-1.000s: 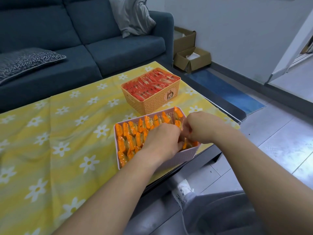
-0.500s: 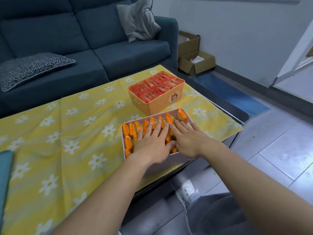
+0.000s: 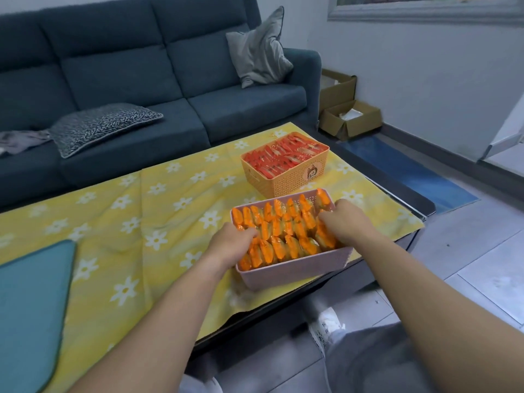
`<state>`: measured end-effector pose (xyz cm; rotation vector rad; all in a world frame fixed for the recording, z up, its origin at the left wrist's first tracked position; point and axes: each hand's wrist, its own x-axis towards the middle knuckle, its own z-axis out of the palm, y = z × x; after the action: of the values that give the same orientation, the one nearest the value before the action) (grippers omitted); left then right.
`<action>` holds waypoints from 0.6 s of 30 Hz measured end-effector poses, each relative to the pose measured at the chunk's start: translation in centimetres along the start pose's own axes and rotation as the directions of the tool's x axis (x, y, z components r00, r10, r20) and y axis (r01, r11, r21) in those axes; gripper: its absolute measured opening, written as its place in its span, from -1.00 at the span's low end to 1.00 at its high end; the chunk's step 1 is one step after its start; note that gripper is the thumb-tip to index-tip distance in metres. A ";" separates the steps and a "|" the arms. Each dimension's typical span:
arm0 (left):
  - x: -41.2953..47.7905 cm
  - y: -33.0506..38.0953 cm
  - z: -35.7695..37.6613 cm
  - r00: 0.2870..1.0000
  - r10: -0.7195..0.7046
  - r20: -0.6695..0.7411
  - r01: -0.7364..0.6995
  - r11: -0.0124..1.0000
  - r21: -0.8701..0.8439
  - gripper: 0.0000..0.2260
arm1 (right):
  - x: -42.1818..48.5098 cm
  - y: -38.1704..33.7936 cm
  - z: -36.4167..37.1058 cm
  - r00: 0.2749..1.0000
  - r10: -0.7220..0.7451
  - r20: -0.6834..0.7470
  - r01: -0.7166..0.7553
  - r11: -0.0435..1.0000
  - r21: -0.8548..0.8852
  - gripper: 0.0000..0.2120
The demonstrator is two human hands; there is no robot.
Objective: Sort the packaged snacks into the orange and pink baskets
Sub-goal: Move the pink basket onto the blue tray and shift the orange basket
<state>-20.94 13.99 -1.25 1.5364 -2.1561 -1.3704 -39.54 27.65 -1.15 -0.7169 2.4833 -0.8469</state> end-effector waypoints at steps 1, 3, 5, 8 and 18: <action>-0.4 -0.1 -0.3 0.999 0.028 -0.026 -0.027 0.999 0.029 -0.78 | -0.3 -0.4 0.1 1.000 -0.014 -0.027 0.014 1.000 0.003 -0.79; -1.0 0.0 -1.1 0.992 0.051 -0.112 -0.044 0.997 0.064 -0.78 | -0.8 -1.5 0.3 0.996 -0.038 -0.082 0.038 0.999 -0.003 -0.78; -1.5 -0.4 -2.7 0.978 0.048 -0.201 -0.038 0.998 0.054 -0.80 | -1.7 -3.1 0.7 0.991 -0.072 -0.112 0.071 0.997 -0.016 -0.77; -2.5 -1.5 -6.5 0.950 0.055 -0.307 -0.055 0.998 0.008 -0.84 | -3.3 -6.1 2.1 0.986 -0.141 -0.087 0.146 0.988 0.053 -0.75; -7.8 -12.4 -22.0 0.814 -0.047 -0.579 -0.027 0.992 -0.119 -0.88 | -11.0 -19.7 12.0 0.907 -0.393 0.150 0.344 0.899 0.271 -0.72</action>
<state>3.82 7.00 4.85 1.6440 -1.6519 -0.8476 -18.01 15.48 5.32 -1.1480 2.0486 -1.1240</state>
